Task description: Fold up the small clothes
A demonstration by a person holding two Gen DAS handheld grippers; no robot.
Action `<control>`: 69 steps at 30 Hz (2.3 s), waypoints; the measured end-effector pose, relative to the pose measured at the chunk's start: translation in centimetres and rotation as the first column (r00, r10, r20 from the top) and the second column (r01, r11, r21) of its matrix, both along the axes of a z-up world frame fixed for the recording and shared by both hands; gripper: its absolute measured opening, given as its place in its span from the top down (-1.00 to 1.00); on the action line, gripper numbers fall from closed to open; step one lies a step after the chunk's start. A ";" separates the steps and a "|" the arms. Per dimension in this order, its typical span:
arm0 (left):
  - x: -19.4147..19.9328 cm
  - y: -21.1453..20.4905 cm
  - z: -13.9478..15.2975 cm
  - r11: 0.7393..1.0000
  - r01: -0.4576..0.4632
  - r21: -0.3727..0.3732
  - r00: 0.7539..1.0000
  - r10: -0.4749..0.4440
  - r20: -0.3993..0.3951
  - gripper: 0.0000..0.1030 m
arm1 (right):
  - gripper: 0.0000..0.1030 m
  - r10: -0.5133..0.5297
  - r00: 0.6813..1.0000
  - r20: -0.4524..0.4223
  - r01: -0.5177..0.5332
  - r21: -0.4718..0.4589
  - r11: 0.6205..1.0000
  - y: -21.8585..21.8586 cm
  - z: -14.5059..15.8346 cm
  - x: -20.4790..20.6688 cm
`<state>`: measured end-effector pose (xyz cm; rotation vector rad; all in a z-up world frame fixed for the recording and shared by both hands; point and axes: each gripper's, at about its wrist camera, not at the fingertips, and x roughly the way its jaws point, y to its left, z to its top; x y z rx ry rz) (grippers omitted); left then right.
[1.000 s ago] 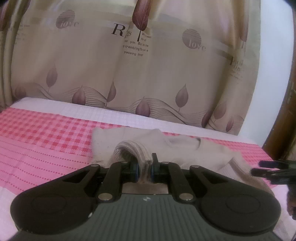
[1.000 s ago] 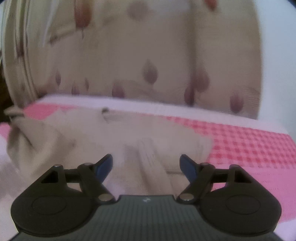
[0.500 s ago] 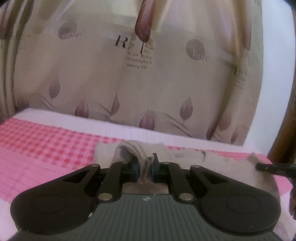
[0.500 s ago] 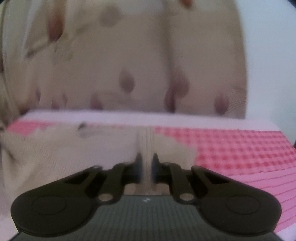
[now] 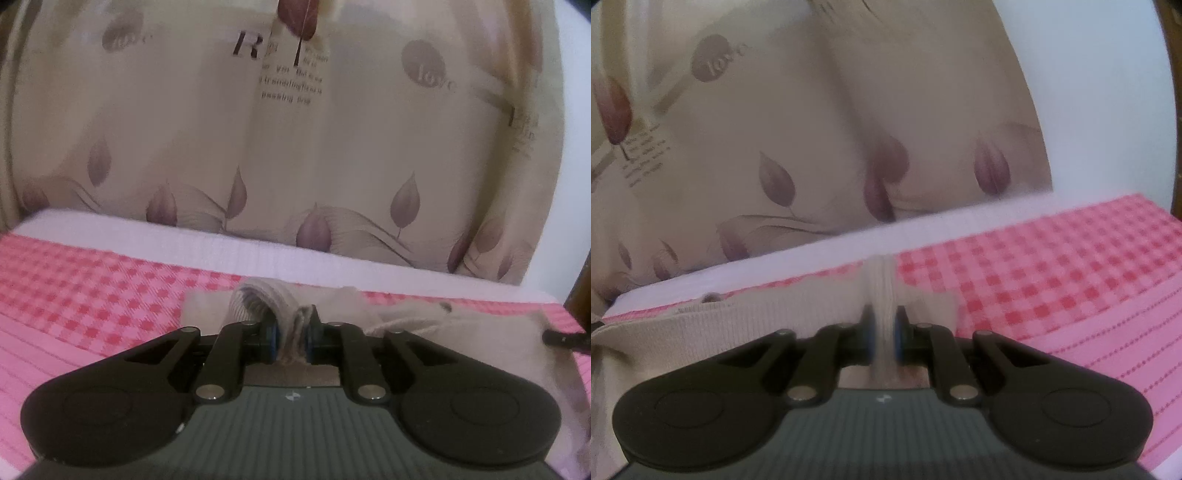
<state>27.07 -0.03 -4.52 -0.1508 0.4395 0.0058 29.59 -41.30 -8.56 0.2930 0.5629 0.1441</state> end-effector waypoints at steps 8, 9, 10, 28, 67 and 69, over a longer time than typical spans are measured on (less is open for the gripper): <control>0.1 1.3 0.4 0.998 -0.063 0.018 0.997 0.063 0.042 -0.97 | 0.78 -0.041 0.999 -0.017 0.041 -0.010 0.999 0.4 -1.9 0.1; -0.6 1.8 0.9 0.994 -0.110 0.014 0.989 0.108 0.101 -0.96 | 0.78 -0.044 0.999 -0.013 0.044 -0.006 0.999 0.4 -1.9 0.1; -1.1 2.4 1.3 0.992 -0.127 0.003 0.983 0.125 0.131 -0.99 | 0.78 -0.046 0.999 -0.011 0.046 -0.004 0.999 0.4 -2.0 0.1; 2.5 2.9 -2.8 0.964 0.028 0.264 0.990 0.009 -0.139 0.28 | 0.52 -0.069 0.998 -0.003 0.069 0.067 0.995 -0.6 -2.5 0.1; -1.2 6.4 -3.5 0.966 -0.210 0.154 0.976 0.217 -0.030 -1.00 | -0.81 -0.115 0.993 -0.039 0.101 -0.257 0.961 3.7 -2.1 1.2; -1.2 6.4 -3.5 0.965 -0.210 0.156 0.976 0.217 -0.028 -1.00 | -0.87 -0.123 0.992 -0.040 0.107 -0.275 0.956 3.8 -2.1 1.2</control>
